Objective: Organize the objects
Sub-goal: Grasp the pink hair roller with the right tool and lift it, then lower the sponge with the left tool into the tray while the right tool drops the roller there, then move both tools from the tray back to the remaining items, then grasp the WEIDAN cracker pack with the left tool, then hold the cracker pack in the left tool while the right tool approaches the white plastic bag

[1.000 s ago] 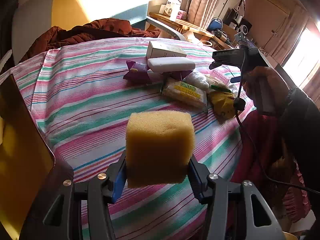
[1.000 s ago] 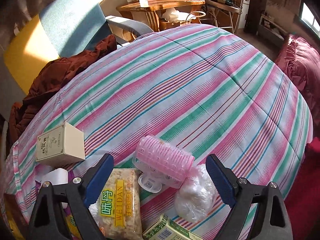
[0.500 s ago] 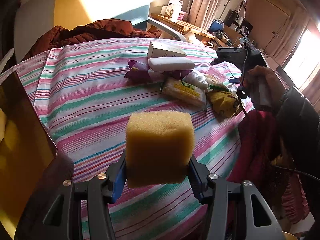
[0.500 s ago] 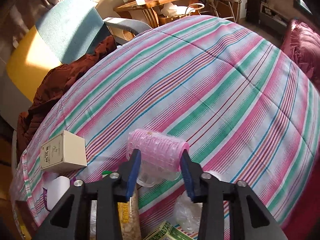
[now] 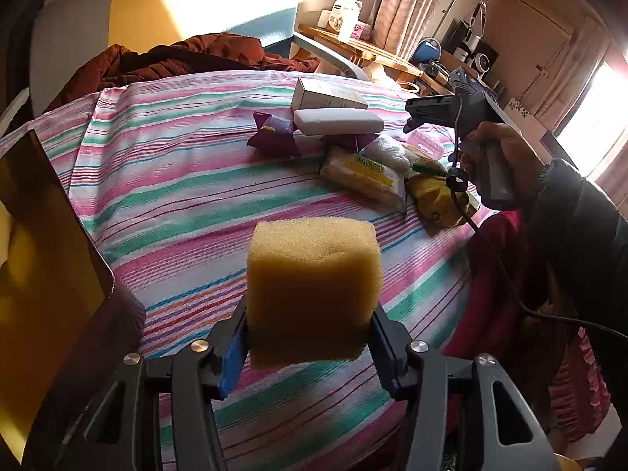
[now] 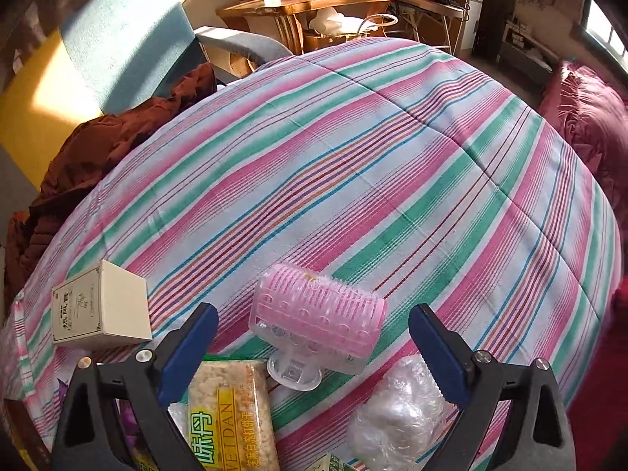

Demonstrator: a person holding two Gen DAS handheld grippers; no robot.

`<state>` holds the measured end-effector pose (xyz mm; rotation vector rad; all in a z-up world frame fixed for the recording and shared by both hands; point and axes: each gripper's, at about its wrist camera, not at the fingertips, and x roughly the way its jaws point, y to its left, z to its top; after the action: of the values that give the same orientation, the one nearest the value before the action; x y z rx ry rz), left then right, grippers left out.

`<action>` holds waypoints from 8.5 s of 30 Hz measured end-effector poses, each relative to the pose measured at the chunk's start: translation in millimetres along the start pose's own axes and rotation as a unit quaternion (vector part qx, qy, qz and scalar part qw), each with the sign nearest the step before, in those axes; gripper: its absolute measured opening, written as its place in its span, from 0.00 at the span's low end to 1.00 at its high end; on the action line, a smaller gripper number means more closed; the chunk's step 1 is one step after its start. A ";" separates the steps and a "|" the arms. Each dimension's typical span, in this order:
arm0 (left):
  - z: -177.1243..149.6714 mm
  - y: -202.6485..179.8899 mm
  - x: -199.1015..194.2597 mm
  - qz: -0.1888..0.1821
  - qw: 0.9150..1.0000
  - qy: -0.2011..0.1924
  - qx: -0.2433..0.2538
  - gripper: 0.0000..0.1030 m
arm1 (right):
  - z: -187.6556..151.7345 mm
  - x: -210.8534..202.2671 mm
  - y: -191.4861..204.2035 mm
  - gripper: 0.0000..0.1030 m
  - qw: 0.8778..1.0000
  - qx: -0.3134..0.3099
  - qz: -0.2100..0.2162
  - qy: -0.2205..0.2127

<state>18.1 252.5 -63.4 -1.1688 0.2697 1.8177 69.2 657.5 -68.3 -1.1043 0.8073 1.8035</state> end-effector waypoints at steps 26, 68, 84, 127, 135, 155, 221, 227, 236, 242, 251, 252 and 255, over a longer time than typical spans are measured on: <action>-5.8 32.4 -85.2 0.040 0.995 -0.084 -0.044 0.53 | -15.9 -72.3 44.1 0.73 0.985 -0.087 0.094 -0.113; -99.9 229.6 -170.3 0.287 0.919 -0.106 -0.248 0.63 | -344.6 -142.3 299.2 0.74 0.807 -0.543 0.227 -0.052; -97.6 191.4 -178.6 0.278 0.920 -0.132 -0.241 0.64 | -361.4 -187.6 285.3 0.99 0.812 -0.516 0.242 -0.126; -41.3 108.2 -145.6 0.292 0.945 -0.115 -0.091 0.64 | -292.8 -191.6 218.2 1.00 0.866 -0.429 0.170 -0.190; -17.4 67.8 -117.8 0.280 0.954 -0.104 -0.008 0.64 | -226.5 -173.9 162.4 1.00 0.906 -0.362 0.114 -0.188; 14.2 1.7 -59.1 0.246 0.960 -0.074 0.112 0.64 | -116.1 -136.0 44.6 1.00 0.967 -0.186 0.093 -0.145; 63.7 -39.3 97.8 0.060 0.997 0.044 0.027 0.65 | -71.6 -93.5 -43.1 1.00 0.964 0.064 0.234 -0.107; 33.4 -19.3 66.7 0.044 0.998 0.028 0.035 0.65 | -69.4 -84.4 -45.8 1.00 0.963 0.071 0.246 -0.081; 32.1 -13.4 64.1 0.033 0.999 0.018 0.031 0.65 | -55.7 -88.7 -62.7 0.92 0.986 -0.035 0.161 -0.013; 28.8 -11.7 61.5 0.031 0.999 0.014 0.030 0.65 | -56.5 -72.7 -65.4 0.72 0.991 -0.112 0.068 0.027; 26.2 -11.7 60.8 0.032 0.999 0.010 0.030 0.65 | -30.0 -26.0 -33.3 0.72 0.989 -0.113 0.042 0.088; 25.7 -11.5 60.4 0.032 0.999 0.009 0.029 0.65 | -30.1 -17.2 -28.9 0.71 0.986 -0.124 0.032 0.103; 25.1 -12.7 60.3 0.035 0.999 0.005 0.032 0.65 | -31.0 1.2 -30.0 0.43 0.981 -0.120 0.045 0.143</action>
<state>5.9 309.7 -95.3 -1.1379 0.3761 1.8508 107.1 644.7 -84.5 -1.5322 0.8331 1.8784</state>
